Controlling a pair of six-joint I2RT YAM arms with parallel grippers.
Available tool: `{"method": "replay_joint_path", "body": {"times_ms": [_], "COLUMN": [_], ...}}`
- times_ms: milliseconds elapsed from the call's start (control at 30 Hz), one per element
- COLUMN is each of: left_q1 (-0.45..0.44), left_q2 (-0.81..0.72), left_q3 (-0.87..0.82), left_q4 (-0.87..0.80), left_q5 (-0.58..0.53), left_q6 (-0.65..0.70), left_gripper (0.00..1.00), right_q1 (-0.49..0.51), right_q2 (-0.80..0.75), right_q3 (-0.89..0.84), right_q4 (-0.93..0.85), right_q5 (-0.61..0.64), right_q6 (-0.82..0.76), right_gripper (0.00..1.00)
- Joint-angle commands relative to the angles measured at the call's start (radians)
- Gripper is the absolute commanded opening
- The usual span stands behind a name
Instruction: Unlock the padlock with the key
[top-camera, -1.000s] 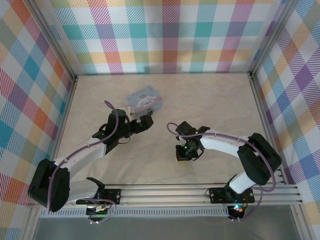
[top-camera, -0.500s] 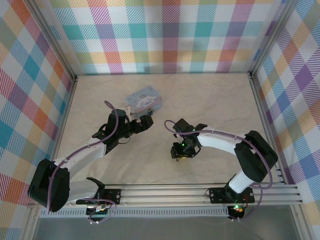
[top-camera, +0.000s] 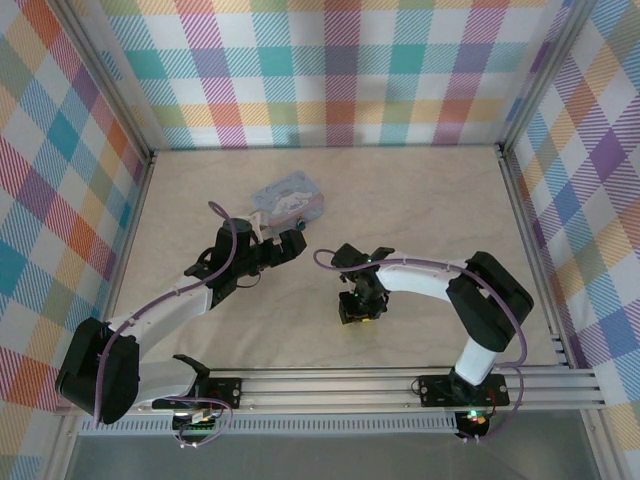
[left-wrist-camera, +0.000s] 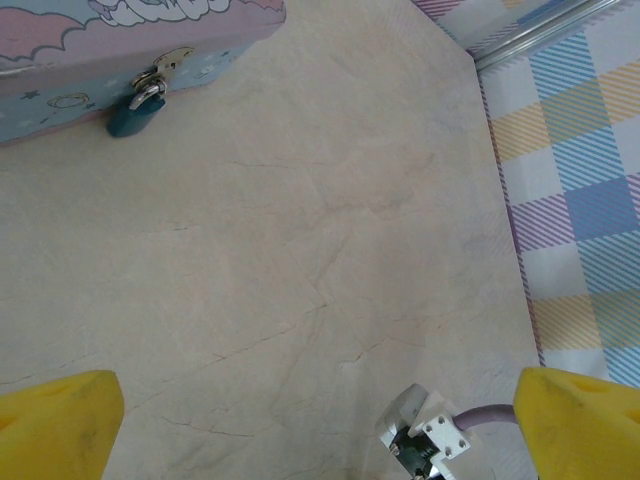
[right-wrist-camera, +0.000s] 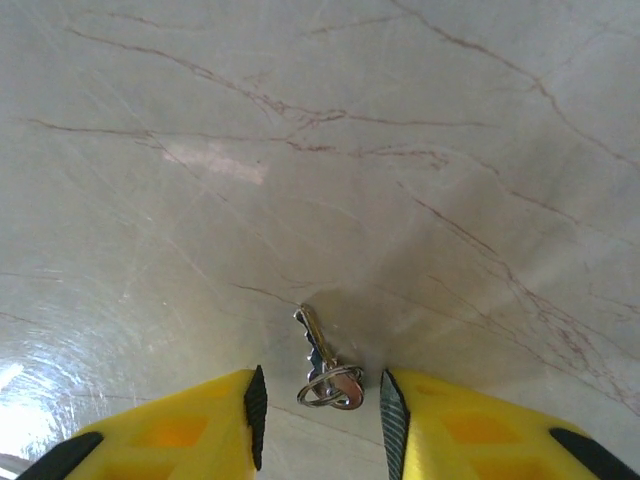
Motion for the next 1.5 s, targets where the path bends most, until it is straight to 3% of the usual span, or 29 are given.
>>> {"method": "replay_joint_path", "body": {"times_ms": [0, 667, 1033, 1467], "left_q1": [-0.011, -0.011, -0.012, -0.016], "left_q2": [-0.018, -0.029, -0.069, -0.1], "left_q3": [0.023, 0.03, 0.064, 0.162], "left_q4": [-0.013, -0.024, -0.002, 0.123], "left_q5": [-0.003, -0.009, 0.036, 0.265], "left_q6": [0.009, 0.008, -0.048, -0.031], "left_gripper": [1.0, 1.0, 1.0, 0.83], "right_q1": [0.01, 0.014, 0.008, -0.071], "right_q2": [0.022, -0.042, -0.217, -0.495], "right_q3": [0.017, -0.005, -0.062, -0.061], "right_q4": [-0.045, -0.033, 0.136, 0.423], "right_q5": [0.023, 0.024, 0.007, -0.076], "right_q6": [-0.003, -0.003, -0.018, -0.012], "right_gripper": [0.35, 0.0, 0.0, 0.0]}}
